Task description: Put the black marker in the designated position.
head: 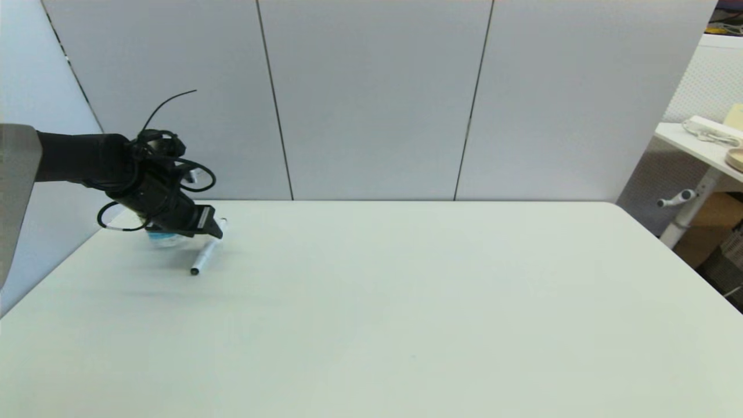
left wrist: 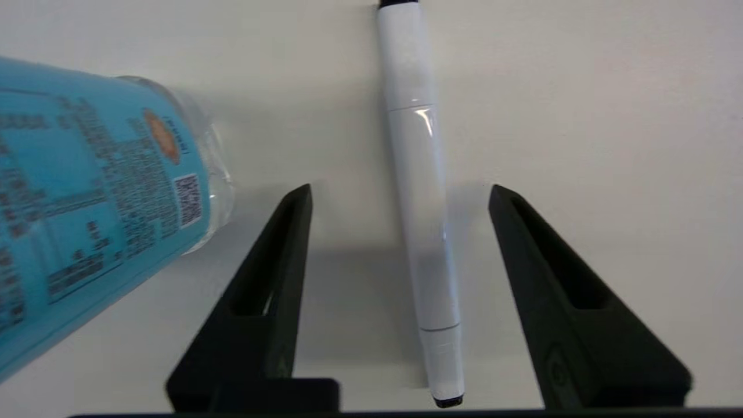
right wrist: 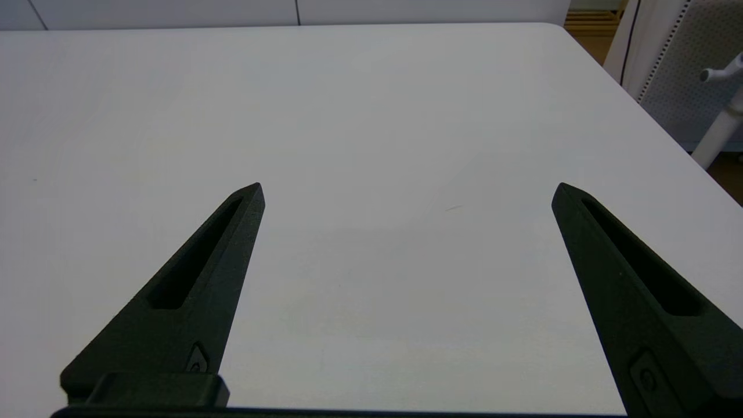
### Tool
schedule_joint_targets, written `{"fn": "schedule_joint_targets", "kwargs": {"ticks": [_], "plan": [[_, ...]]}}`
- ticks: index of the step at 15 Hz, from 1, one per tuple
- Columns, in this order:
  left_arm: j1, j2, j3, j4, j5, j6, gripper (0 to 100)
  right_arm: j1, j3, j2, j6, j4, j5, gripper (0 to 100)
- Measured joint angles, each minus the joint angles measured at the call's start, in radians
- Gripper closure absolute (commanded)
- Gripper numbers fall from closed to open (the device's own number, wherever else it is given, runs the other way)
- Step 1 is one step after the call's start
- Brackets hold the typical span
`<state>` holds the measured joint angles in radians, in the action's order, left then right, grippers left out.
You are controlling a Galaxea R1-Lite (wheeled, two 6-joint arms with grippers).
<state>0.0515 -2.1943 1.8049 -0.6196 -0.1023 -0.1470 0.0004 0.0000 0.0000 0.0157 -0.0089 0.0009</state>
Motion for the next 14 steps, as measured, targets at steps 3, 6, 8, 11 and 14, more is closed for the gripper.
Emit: {"fn": "schedule_joint_targets", "kwargs": {"ticks": [3,6,8,11,14], "plan": [[-0.015,0.047,0.008,-0.004,0.001,0.000,0,0.000,0.000,0.000,0.000,0.000,0.000,0],[-0.050,0.159,0.009,-0.004,0.026,-0.003,0,0.001,0.000,0.000,0.000,0.000,0.000,0],[-0.070,0.258,0.008,-0.001,0.046,-0.024,0,0.000,0.000,0.000,0.000,0.000,0.000,0],[-0.087,0.434,-0.003,-0.001,0.053,-0.051,0,0.000,0.000,0.000,0.000,0.000,0.000,0],[-0.096,0.630,-0.023,0.001,0.053,-0.058,0,0.000,0.000,0.000,0.000,0.000,0.000,0]]}}
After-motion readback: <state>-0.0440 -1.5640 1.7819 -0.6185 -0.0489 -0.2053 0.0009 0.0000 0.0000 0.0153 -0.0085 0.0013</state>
